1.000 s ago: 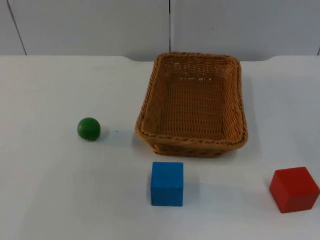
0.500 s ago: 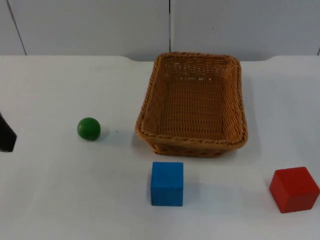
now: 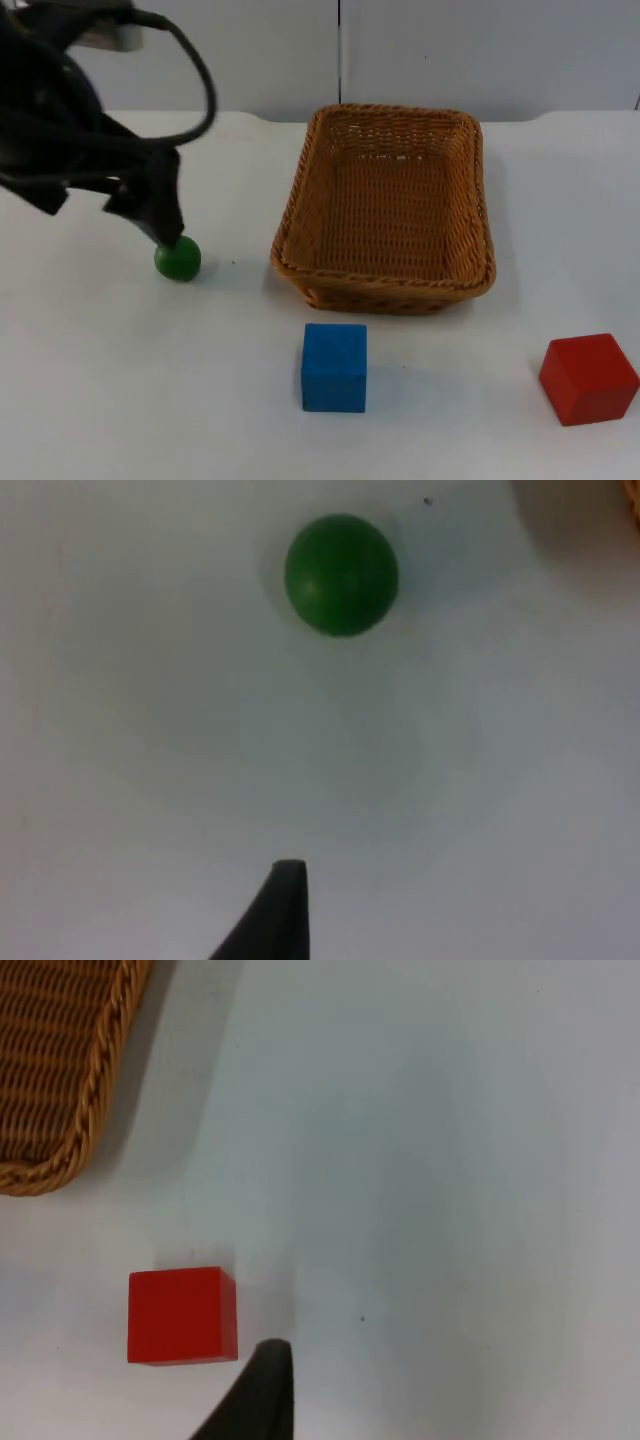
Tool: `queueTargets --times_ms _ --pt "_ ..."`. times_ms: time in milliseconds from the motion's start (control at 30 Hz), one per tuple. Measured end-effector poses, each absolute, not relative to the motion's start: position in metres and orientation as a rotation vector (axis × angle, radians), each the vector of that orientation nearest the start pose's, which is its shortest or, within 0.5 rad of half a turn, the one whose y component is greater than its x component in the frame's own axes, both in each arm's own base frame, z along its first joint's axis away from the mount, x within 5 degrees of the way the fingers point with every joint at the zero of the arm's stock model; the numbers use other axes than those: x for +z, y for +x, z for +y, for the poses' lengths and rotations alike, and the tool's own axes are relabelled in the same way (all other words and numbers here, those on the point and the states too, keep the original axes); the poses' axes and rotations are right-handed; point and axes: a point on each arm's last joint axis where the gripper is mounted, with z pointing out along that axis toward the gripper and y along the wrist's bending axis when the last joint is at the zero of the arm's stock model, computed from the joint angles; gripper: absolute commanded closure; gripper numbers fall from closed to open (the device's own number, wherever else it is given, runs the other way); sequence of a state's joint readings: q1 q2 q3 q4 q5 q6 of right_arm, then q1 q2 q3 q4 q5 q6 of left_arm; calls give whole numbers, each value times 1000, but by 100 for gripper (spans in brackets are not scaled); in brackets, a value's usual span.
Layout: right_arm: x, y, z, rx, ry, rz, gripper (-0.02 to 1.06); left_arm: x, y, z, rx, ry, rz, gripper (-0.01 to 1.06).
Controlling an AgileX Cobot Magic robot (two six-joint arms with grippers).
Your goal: Place all geometric objects except the red cube into the basket.
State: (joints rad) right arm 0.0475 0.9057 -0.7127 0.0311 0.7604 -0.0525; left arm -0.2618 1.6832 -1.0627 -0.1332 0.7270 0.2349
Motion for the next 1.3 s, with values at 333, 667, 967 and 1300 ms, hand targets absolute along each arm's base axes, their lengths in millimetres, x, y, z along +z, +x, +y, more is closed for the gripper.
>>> queueTargets --times_ms 333,667,967,1300 --pt "295 166 10 34 -104 2435 -1 160 370 -107 -101 711 2807 0" --pt "295 166 10 34 -104 2433 -1 115 395 -110 -20 815 2815 0" --pt "295 166 10 36 -99 2433 -1 99 402 -111 -9 838 2791 3" --pt "295 167 10 36 -98 2429 -1 83 404 -111 -6 845 2795 37"
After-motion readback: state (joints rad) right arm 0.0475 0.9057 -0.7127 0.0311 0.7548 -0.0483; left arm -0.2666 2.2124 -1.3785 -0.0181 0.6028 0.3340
